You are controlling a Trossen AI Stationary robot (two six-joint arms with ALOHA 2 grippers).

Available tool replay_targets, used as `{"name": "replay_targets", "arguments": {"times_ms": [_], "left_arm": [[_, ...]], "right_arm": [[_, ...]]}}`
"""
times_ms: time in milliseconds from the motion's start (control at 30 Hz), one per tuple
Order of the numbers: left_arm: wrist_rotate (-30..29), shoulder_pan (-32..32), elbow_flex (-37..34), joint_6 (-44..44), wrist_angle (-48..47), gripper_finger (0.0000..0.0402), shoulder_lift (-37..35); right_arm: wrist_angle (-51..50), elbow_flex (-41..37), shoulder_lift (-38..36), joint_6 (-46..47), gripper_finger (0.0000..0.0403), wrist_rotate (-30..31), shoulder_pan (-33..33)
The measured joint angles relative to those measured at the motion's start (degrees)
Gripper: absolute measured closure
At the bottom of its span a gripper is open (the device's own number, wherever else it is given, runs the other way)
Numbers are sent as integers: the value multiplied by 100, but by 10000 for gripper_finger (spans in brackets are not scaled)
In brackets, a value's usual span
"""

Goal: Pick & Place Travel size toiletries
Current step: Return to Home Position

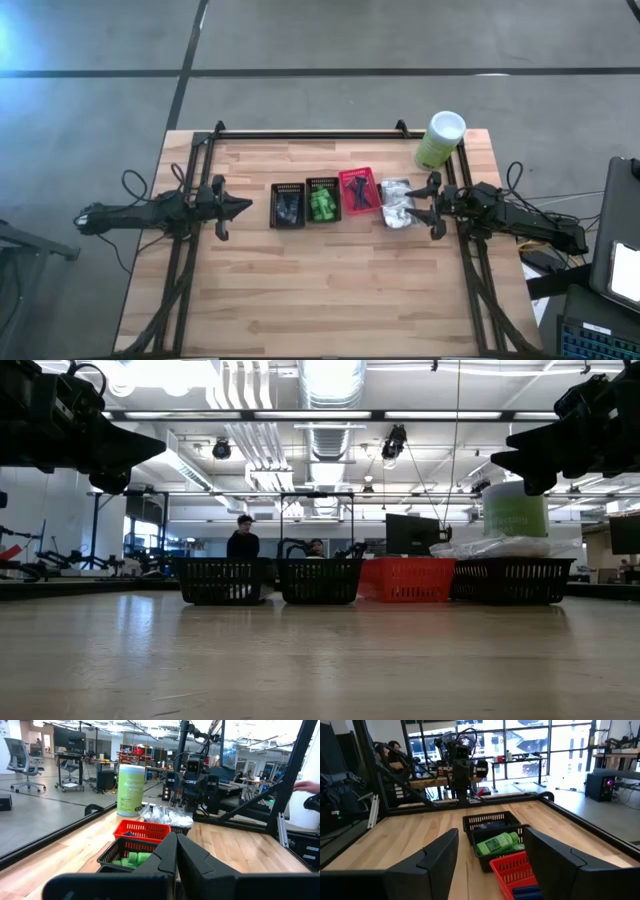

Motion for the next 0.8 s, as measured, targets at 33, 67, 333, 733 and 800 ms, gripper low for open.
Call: {"name": "replay_targets", "arguments": {"times_ms": [33,67,333,733,800], "left_arm": [[0,0,0,0,0,390,0],[0,0,0,0,0,390,0],[0,0,0,0,0,390,0],[0,0,0,1,0,390,1],[0,0,0,0,0,390,2]], "right_arm": [[4,0,-4,1,183,0,0],[7,0,-9,-2,183,0,0],[5,0,-7,15,166,2,0],[5,0,-5,-1,128,7,0],[5,0,-5,9,123,7,0]]}}
